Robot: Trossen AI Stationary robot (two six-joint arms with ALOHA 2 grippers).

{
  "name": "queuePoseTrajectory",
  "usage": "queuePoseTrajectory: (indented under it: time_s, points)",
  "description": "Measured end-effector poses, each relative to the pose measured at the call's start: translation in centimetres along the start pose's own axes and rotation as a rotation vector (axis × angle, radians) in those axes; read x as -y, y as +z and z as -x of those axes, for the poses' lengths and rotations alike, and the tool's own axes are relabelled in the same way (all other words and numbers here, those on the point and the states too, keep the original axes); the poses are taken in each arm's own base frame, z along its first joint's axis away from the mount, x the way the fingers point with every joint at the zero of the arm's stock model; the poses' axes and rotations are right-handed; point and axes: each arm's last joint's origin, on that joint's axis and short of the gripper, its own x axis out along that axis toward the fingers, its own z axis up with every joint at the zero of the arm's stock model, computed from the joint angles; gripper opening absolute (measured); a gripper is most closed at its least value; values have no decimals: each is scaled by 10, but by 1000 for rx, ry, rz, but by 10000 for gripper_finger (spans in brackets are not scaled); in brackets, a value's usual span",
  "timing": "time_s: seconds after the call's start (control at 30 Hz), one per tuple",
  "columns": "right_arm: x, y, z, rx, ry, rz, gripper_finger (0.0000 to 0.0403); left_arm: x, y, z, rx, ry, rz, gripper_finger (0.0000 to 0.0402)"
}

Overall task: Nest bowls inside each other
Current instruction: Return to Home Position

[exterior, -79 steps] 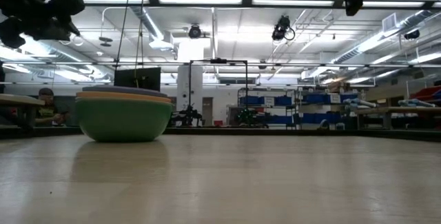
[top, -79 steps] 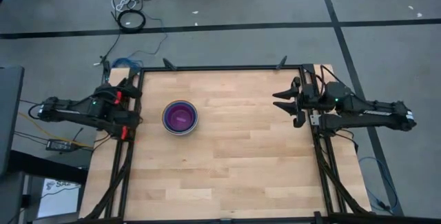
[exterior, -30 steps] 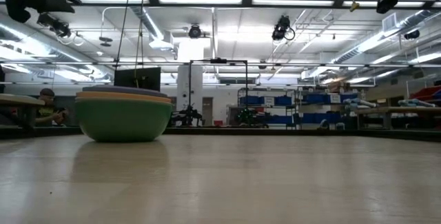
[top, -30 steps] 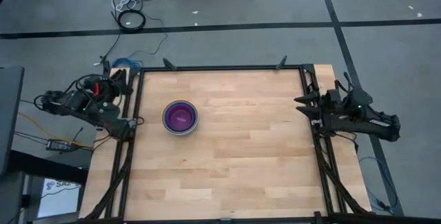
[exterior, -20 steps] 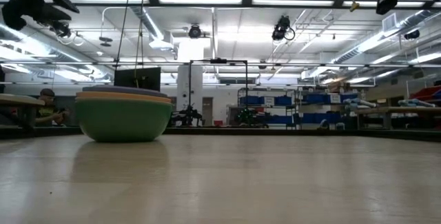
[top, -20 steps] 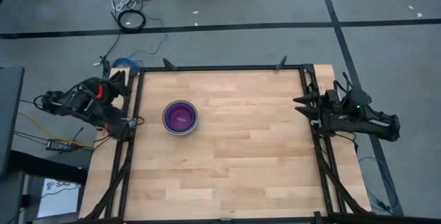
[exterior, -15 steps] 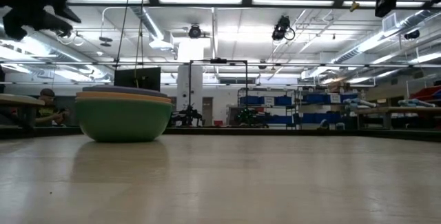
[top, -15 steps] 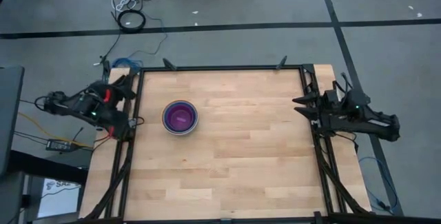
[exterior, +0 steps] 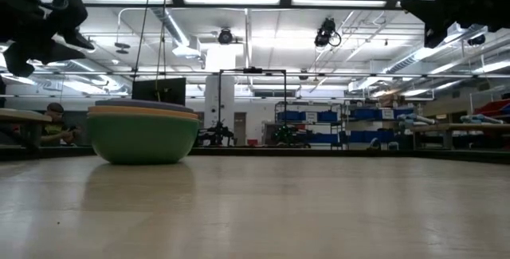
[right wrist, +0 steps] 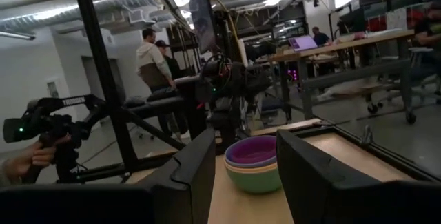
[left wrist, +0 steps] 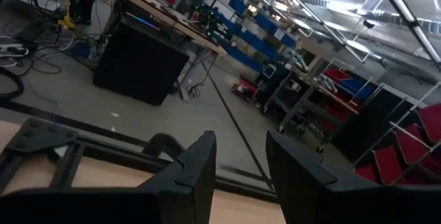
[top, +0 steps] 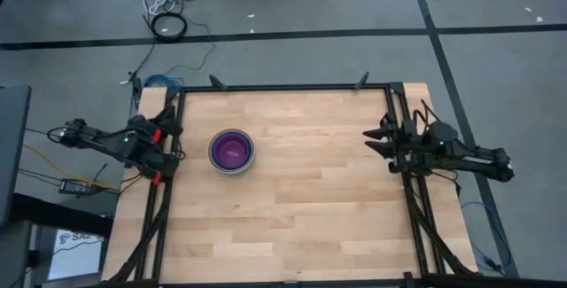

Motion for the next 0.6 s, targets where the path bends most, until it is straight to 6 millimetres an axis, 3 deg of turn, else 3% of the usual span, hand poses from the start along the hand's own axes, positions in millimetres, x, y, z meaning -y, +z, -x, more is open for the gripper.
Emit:
queuePoseTrajectory:
  time_s: [0.3,0.6]
  points:
    - [0,-1,0,3,0,-10,144,8,4,0,7,2,-109,138]
    - [0,-1,0,6,1,-14,144,21,50,-4,104,176,-232,138]
